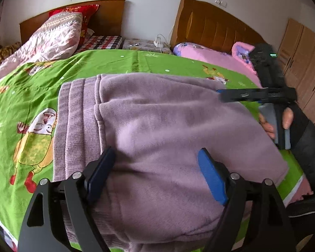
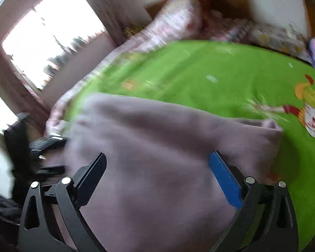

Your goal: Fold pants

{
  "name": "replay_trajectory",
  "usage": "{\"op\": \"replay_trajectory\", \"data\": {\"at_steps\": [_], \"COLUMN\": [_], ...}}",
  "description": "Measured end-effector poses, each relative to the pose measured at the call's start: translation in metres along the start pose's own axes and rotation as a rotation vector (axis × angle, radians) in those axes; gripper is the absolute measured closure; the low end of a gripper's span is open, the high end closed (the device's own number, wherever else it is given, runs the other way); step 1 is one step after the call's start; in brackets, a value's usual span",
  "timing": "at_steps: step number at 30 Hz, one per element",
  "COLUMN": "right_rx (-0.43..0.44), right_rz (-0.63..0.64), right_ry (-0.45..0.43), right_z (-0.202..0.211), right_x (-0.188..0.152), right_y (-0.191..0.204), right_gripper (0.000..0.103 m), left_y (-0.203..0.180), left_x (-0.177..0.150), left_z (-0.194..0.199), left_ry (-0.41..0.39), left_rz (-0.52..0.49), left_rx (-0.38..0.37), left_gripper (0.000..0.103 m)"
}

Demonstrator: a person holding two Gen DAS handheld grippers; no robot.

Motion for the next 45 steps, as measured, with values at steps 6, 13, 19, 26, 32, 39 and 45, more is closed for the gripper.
{"op": "replay_trajectory", "data": {"at_steps": [6, 13, 19, 26, 32, 39, 45], "right_rx": [-0.066, -0.003, -0.015, -0.173, -0.114, -0.082, -0.217], "right_rz": [-0.104, 0.007, 0.01, 0.057, 0.086, 0.02, 0.081], "right_ry": [-0.199, -0.168, -0.109, -0.023, -0.093, -0.124, -0.098], "right_z": [0.045, 0.058, 0.053, 0.053, 0.063, 0.051, 0.041], "right_x": [0.012, -0.025, -0.068, -0.128, -0.147, -0.167, -0.172], "right_y": [0.0, 0.068, 0.104, 0.141, 0.165, 0.149, 0.166], "right_gripper": [0.008, 0.008, 0.007, 0.007, 0.005, 0.005, 0.005], "left_y": [-0.004, -0.007, -0.009, -0.011, -0.013, -0.012, -0.012], "left_x": [-0.001, -0.002, -0.004, -0.006, -0.006, -0.008, -0.008], "left_z": [-0.002, -0.005, -0.006, -0.008, -0.011, -0.01, -0.009], "left_ry": [-0.011, -0.018, -0.027, -0.034, -0.039, -0.049, -0.056], "left_rz": [-0.019, -0.051, -0.07, -0.088, -0.103, -0.109, -0.109], "left_rx": [0.042, 0.045, 0.06, 0.061, 0.07, 0.066, 0.064], "left_gripper": [0.021, 0.014, 0.013, 0.008, 0.003, 0.003, 0.003]}}
Point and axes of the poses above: each gripper's, at about its wrist camera, not at the fingertips, and z roughly against the way its jaws point, y to its left, x to its top, the point moved 1 cm from there along -z, roughly the way its jaws point, and after that the axes turned 8 degrees about y, right-handed, at the moved point
